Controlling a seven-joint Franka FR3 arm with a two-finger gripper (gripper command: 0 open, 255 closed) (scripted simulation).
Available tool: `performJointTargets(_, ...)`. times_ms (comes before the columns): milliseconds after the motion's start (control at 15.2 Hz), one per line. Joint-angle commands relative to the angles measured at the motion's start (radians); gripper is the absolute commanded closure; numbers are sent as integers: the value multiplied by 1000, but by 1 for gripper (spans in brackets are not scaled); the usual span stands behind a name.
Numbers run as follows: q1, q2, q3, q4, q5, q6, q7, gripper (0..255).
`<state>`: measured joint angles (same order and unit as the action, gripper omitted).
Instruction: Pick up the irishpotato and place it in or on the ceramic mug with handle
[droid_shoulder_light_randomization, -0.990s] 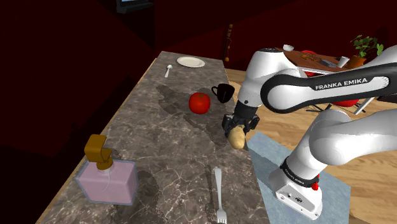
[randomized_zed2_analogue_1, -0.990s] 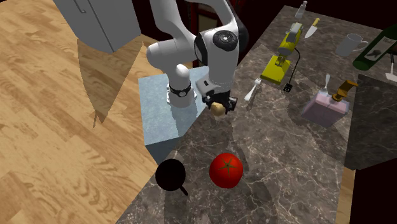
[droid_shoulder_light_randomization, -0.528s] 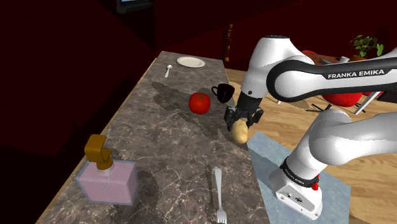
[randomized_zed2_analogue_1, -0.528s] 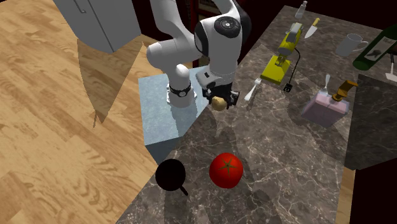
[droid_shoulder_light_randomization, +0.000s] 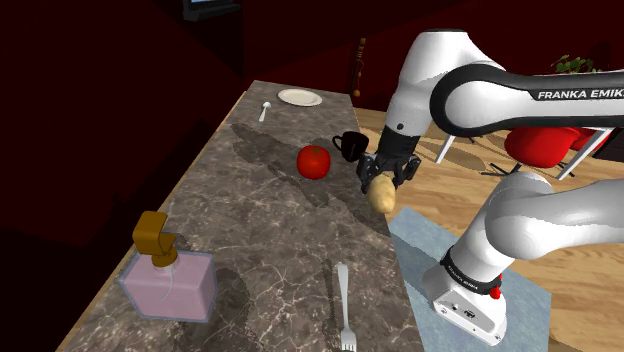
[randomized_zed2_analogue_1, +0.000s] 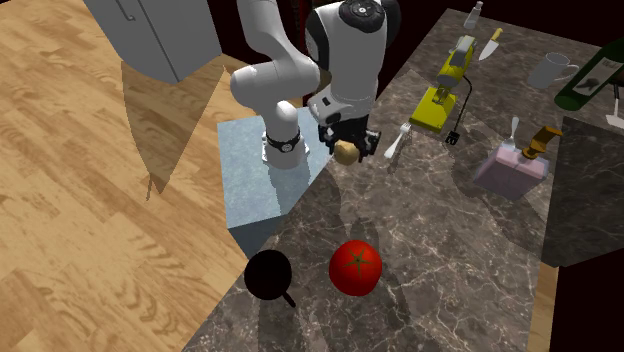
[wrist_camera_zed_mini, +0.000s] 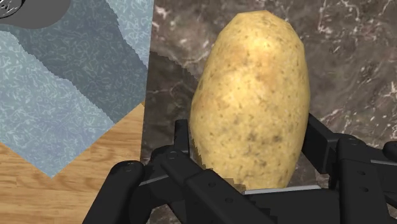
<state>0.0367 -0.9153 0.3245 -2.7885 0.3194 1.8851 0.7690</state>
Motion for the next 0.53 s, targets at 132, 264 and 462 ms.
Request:
performJointTargets(132,-6,-11,-15,48,-16,-58,4,255)
performJointTargets(264,-9,-13,-22,73,-23,-86,6,255)
performJointTargets(462,-14,-15,-32,111,-33,-126,9,255)
